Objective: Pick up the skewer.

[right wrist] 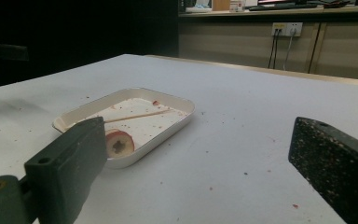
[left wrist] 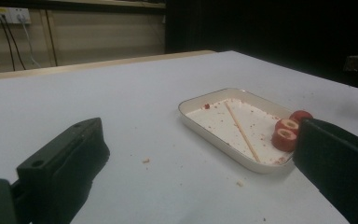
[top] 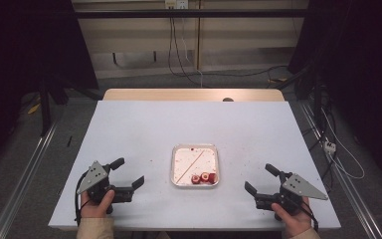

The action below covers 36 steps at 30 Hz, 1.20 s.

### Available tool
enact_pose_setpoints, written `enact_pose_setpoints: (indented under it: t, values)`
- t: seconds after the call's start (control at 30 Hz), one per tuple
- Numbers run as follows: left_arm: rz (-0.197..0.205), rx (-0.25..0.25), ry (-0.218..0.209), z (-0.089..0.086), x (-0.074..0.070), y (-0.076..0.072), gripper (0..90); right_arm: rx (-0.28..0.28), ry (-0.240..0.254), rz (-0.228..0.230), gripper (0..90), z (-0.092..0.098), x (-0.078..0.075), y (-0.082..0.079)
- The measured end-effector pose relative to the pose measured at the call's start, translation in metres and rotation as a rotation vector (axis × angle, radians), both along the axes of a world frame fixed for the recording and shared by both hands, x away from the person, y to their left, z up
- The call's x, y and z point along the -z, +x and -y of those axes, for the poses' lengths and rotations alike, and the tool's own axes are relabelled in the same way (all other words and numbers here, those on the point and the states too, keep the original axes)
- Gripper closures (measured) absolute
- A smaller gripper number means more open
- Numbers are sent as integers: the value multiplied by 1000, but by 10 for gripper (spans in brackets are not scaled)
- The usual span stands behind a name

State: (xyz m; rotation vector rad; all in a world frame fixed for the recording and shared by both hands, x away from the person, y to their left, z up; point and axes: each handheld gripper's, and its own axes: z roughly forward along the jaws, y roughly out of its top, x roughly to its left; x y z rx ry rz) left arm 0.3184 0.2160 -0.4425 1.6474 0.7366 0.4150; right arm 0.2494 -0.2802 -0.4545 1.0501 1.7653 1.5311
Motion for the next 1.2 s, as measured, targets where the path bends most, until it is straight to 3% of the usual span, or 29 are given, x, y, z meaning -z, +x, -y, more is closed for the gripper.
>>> enact_pose_setpoints:
  t: [0.4,0.53,0.77,0.87,1.2]
  values:
    - [-1,-2,-44,11,-5,4,16,8,3,1,40,0,-1,-1]
    - [-7,-9,-57,19,-9,8,22,5,-7,-2,40,0,-1,0]
    - [-28,3,-41,37,-13,14,27,4,-11,-1,40,-1,-1,1]
    - [-44,13,-67,45,-16,15,30,8,-10,-1,40,0,-2,0]
    - [-87,39,-21,71,-17,20,50,6,-11,4,40,1,-2,1]
